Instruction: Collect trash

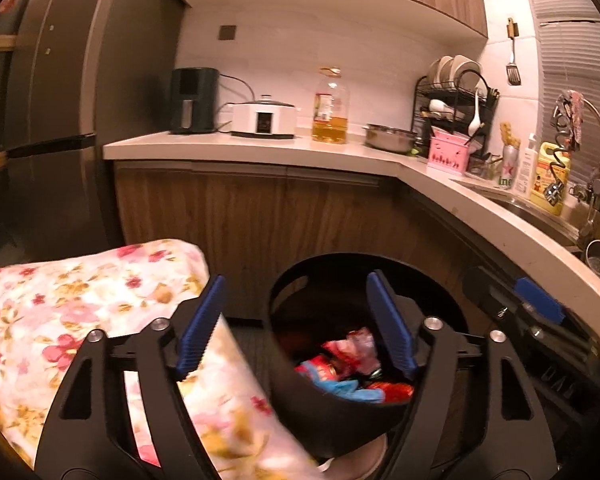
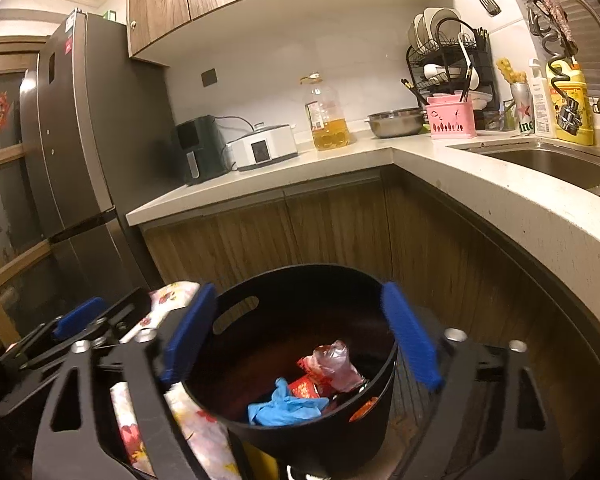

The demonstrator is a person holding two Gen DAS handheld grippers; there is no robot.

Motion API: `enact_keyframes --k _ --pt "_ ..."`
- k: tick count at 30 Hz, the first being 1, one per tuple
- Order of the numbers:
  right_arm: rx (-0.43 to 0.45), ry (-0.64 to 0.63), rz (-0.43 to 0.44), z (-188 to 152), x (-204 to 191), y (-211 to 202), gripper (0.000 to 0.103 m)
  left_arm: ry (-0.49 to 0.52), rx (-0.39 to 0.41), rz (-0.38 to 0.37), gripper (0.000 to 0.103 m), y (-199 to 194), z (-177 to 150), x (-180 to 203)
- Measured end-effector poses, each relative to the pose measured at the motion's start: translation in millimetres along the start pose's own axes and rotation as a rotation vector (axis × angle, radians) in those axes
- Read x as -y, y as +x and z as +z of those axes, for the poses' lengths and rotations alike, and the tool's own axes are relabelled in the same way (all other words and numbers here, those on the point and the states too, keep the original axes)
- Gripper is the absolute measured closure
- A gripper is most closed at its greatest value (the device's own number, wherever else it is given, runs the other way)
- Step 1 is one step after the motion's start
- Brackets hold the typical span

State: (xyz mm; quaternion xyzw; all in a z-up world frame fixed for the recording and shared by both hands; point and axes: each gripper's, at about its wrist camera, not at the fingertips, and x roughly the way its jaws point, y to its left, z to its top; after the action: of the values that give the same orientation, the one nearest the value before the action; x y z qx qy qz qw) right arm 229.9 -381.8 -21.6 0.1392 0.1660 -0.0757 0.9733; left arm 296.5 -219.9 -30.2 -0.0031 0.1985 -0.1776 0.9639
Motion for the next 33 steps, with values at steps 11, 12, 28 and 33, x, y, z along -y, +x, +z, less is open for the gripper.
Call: enact_keyframes --k 11,12,28,33 --pt "-0.005 -0.066 -0.004 -10.9 -34.8 -22.4 0.006 -0.011 0.008 0.154 0.014 -56.6 -17.8 -47.3" --pt "-0.004 -0.074 -0.003 -11.8 -39.6 -26.5 0.006 -0.017 0.010 0.165 0.012 -63.9 -18.8 -51.9" --pt "-0.005 -0.131 0.023 -33.5 -83.8 -96.8 0.006 -0.042 0.011 0.234 0.006 -156.6 -43.0 -79.6" --pt "-0.020 -0.156 0.007 -45.4 -93.4 -120.1 0.006 -0.046 0.017 0.255 0.006 -184.6 -50.4 -82.2"
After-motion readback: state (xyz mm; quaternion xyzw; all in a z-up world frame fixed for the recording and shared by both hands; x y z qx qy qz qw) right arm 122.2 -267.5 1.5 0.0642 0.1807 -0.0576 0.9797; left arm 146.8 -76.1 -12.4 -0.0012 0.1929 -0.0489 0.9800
